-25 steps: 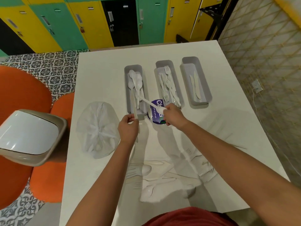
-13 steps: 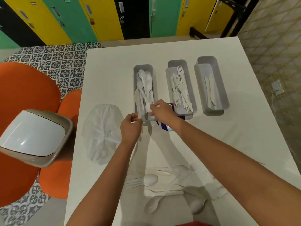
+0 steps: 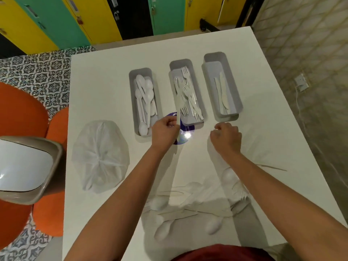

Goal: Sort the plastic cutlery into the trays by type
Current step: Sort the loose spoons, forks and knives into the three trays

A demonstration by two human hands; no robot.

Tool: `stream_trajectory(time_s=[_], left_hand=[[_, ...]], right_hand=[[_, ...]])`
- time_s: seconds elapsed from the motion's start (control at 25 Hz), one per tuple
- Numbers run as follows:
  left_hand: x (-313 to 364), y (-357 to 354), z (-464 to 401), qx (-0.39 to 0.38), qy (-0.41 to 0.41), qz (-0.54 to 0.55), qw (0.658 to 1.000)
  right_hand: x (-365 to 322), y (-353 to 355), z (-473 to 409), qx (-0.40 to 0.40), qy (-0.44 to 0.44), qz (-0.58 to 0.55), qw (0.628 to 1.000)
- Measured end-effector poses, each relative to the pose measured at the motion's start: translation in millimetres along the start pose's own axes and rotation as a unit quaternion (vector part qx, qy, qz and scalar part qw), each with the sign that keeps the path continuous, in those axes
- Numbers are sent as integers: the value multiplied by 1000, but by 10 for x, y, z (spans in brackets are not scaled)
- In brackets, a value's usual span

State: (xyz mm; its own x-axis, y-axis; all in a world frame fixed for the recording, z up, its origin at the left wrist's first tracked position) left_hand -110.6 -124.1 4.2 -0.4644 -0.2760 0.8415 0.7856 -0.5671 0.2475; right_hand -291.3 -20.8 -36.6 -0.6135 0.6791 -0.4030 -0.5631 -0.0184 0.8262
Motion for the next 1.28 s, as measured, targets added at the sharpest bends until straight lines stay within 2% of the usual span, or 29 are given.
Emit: stream_trajectory(time_s=[0.08, 0.28, 0.4, 0.64, 0.8, 1.16, 1.28], left_hand=[[143, -145, -50, -29, -15, -42, 999], [428, -652, -209, -88, -13, -40, 995], [598, -875, -328, -97, -13, -63, 993], [805, -1139, -647, -95, 19, -42, 994], [910, -1255, -813, -84, 29, -59, 994], [771, -1268, -621, -67, -44, -73, 994], [630, -1298, -392, -65, -60, -78, 993]], right_hand=[[225, 55, -66, -2, -28, 28, 999], [450, 16, -259, -128, -6, 105, 986], [413, 27, -323, -159, 17, 115, 980], [443, -23, -326, -169, 24, 155, 973], [491, -48, -349, -173, 25, 134, 975], [502, -2, -372, -156, 28, 124, 980], [509, 152, -384, -140, 52, 77, 986]])
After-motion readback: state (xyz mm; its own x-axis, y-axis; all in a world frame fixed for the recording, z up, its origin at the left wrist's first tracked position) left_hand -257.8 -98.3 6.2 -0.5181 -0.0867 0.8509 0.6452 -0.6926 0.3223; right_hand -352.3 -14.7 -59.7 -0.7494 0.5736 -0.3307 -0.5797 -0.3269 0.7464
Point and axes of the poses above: each hand's wrist, its own z-axis away from the middle knuckle, its own y-axis out of the back of the hand, x = y × z, the point moved 5 cm from there along -z, towards the middle knuckle, and after that the axes turned 13 degrees about -x, right-handed, at the moved point
